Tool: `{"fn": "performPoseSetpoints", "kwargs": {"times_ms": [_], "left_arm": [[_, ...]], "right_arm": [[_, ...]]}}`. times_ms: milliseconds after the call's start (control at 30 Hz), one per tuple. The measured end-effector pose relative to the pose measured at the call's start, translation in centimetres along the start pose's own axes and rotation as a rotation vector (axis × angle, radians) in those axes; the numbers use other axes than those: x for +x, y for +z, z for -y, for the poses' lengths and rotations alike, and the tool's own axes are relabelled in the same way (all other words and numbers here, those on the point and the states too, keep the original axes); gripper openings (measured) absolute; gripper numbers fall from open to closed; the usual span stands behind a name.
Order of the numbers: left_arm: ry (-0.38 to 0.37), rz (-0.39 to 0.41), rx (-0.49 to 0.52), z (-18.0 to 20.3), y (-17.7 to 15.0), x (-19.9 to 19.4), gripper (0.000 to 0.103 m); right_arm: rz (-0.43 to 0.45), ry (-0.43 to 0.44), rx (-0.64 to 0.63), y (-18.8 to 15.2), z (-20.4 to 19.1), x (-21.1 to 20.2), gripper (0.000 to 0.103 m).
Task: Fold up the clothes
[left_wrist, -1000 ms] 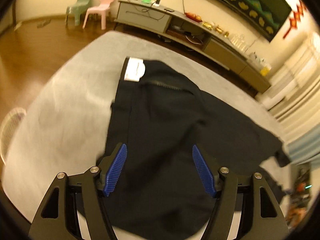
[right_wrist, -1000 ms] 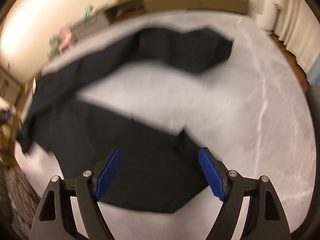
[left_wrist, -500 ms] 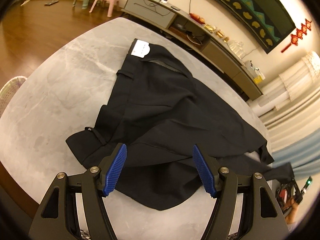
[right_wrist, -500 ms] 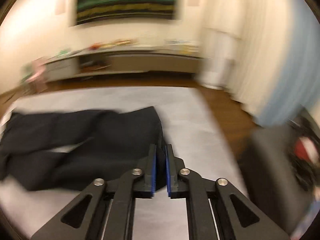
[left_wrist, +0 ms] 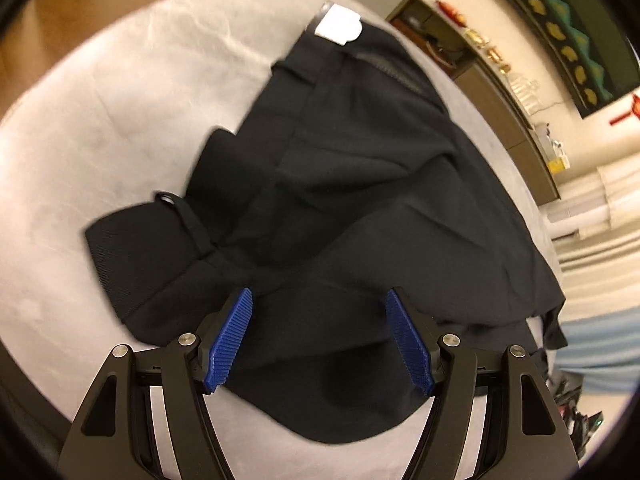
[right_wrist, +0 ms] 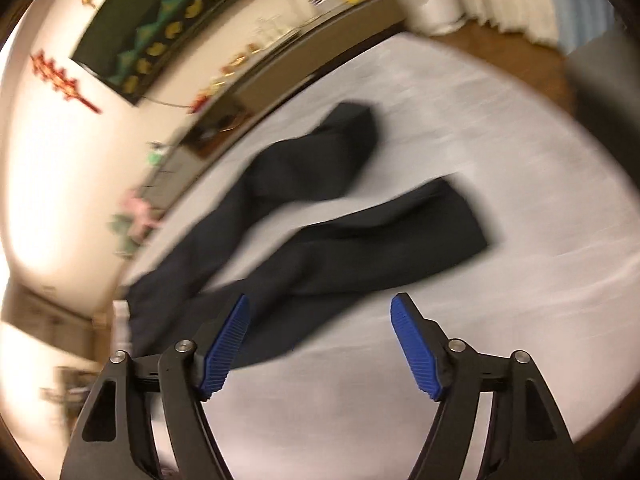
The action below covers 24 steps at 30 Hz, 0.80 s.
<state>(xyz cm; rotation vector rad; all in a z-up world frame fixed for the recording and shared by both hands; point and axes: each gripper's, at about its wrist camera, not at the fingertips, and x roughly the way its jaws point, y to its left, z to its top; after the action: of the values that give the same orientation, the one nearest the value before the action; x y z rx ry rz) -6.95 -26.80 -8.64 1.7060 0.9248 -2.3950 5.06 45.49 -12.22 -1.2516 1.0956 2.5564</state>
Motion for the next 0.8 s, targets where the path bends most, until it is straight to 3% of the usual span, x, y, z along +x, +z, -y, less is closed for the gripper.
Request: {"fn": "performPoseSetpoints", "kwargs": {"times_ms": [100, 267, 333, 400, 633, 800], "left_arm": [[0.031, 0.022, -0.020, 0.1, 0.7, 1.4, 0.074], [0.090, 0.078, 0.031, 1.2, 2.1, 2.4, 0.073], [0.123, 0.102, 0.081, 1.9, 2.6, 2.8, 0.065], [0.164, 0.118, 0.125, 2.7, 3.7, 3.6, 0.064], [0.067, 0.172, -0.012, 1.4, 7.1, 1.5, 0.066], [-0.012, 0.212, -0.120, 0.4, 9.5, -0.3, 0.066]], "right_arm": [[-0.049, 0.072, 0.023, -0.3, -2.7, 2.7, 0.077], [-0.073, 0.003, 0.061, 0.1, -1.8, 7.0, 0.077], [-0.076, -0.032, 0.087, 0.5, -0.6, 8.0, 0.077], [-0.049, -0.072, 0.129, 1.4, 1.1, 8.2, 0.077], [0.009, -0.190, 0.255, 3.8, 7.1, 7.7, 0.077], [0.037, -0.200, 0.119, 3.3, 4.9, 5.9, 0.077]]}}
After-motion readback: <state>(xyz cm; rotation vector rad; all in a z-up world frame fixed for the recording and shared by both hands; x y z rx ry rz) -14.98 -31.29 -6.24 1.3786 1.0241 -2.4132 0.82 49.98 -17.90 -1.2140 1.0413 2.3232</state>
